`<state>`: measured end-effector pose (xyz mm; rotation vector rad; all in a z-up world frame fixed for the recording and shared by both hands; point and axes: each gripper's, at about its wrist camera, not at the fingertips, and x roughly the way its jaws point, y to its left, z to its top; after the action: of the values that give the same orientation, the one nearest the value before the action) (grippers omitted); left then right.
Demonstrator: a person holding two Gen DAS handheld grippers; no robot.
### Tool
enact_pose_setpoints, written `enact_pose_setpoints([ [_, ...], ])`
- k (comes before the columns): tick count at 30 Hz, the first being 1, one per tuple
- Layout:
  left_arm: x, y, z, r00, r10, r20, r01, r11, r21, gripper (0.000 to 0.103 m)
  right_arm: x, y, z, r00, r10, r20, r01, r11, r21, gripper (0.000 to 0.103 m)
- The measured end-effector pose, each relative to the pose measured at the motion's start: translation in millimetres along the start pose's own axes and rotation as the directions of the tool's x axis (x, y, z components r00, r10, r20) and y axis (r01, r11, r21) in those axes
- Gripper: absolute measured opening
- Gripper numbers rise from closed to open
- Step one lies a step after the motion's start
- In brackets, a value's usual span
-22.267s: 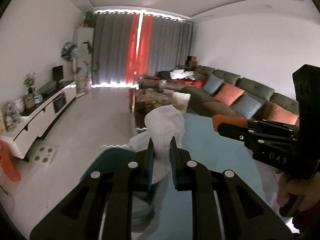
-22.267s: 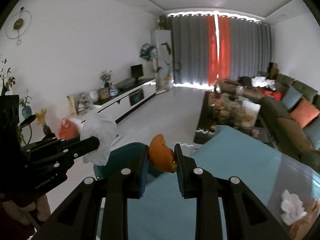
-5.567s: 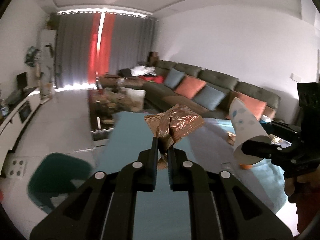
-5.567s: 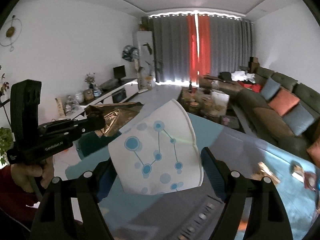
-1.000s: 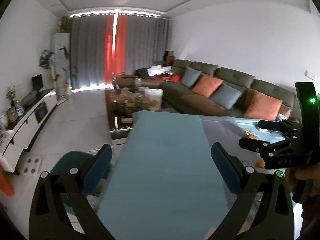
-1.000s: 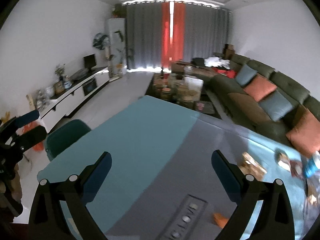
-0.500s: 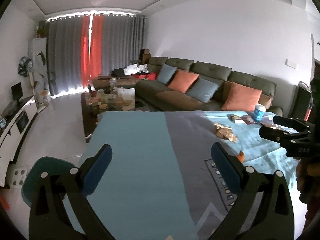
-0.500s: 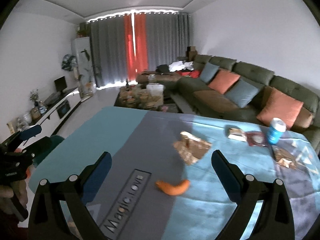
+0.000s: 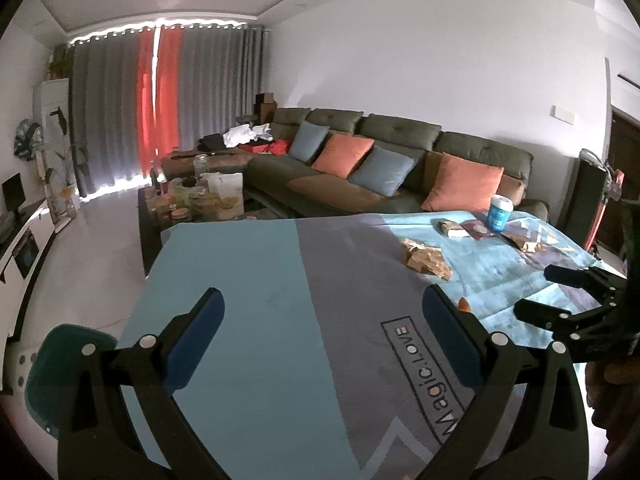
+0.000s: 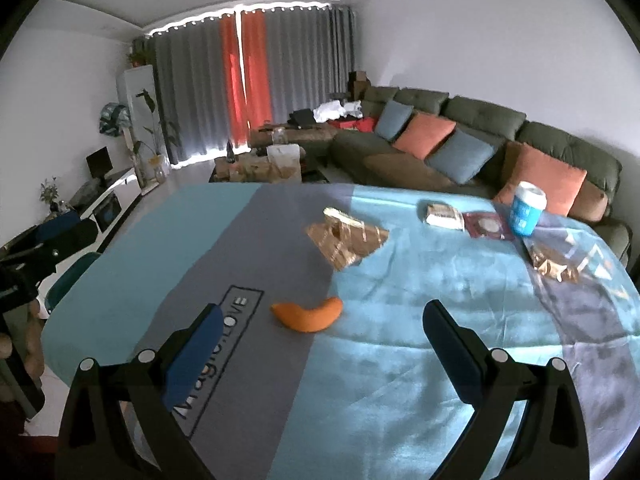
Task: Collect trash
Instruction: 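Move both tools back over the table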
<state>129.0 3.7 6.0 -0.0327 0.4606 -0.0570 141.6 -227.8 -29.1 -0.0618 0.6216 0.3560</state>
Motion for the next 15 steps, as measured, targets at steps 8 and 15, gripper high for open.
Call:
enact_pose_setpoints([
  [8, 20, -11, -9, 0.999, -0.04, -0.037, 0.04, 0.999, 0.007, 0.098, 13, -8, 2, 0.999, -0.001, -0.035, 0.001, 1.0, 0.007, 0.096],
  [15, 44, -11, -6, 0.997, -0.05, -0.061, 0.05, 0.999, 0.002, 0.098, 57, -4, 0, 0.99, 0.037, -0.139, -0.036, 0.999, 0.011, 0.096],
])
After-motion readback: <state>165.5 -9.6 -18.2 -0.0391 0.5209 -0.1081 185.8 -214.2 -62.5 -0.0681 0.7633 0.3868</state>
